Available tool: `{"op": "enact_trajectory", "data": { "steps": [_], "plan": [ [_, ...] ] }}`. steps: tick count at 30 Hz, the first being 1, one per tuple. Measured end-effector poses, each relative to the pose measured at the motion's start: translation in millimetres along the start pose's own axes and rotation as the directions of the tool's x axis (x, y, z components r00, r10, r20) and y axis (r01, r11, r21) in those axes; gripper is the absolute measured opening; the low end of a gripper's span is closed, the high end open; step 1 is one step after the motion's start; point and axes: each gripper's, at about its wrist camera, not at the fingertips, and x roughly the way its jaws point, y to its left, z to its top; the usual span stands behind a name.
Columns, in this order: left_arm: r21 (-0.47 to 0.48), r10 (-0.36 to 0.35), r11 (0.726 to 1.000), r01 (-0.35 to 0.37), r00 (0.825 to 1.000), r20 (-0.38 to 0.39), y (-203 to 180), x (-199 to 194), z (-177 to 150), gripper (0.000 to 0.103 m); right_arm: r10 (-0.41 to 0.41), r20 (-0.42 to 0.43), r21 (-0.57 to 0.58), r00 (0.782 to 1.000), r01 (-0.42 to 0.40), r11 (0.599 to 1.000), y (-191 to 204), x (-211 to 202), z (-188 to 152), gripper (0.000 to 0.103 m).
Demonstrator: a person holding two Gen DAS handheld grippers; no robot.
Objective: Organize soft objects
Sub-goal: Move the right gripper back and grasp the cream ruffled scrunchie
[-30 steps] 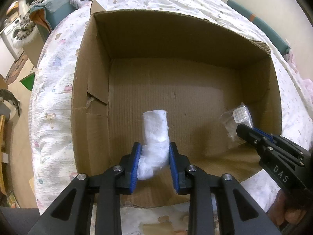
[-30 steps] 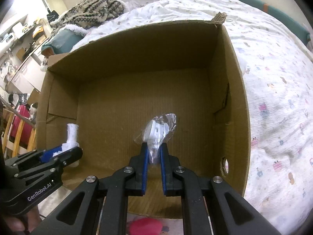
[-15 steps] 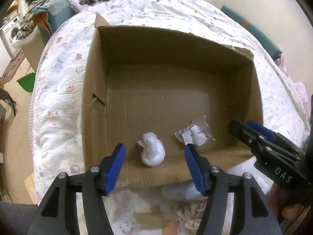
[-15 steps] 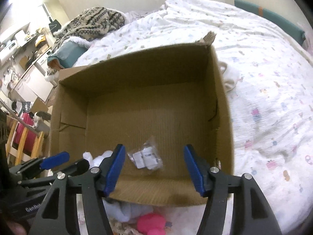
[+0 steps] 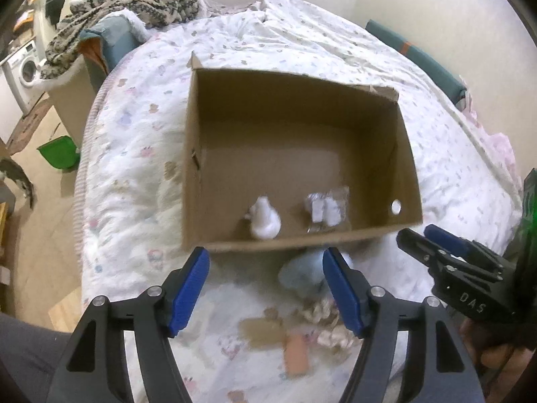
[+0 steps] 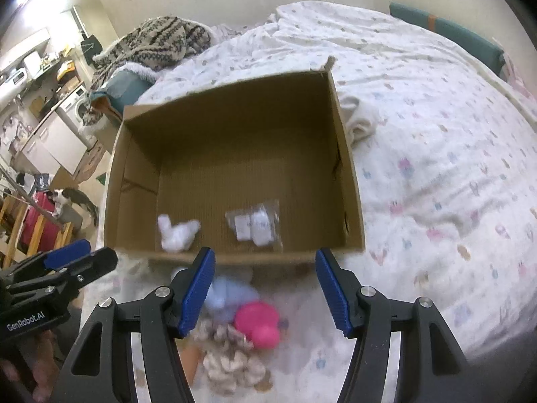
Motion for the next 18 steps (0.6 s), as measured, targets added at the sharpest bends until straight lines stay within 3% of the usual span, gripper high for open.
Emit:
{"op": "enact_trajectory", "data": {
  "steps": [12,18],
  "plan": [
    [-0.019,0.048,0.999,-0.049,0.998,-0.043,3.1,-4.0,-42.4,0.067,0.005,-0.079,0.045,0.997,-0.002,0.999,9.8,5.1,-38.4,0.065],
    [-0.190,0.053,0.979,-0.070,0.994,-0.095,43.1,5.5,-42.8,0.067,0.057,-0.172,0.125,0.983,-0.036,0.991,-2.6,20.7,-46.4,0.065]
  ]
}}
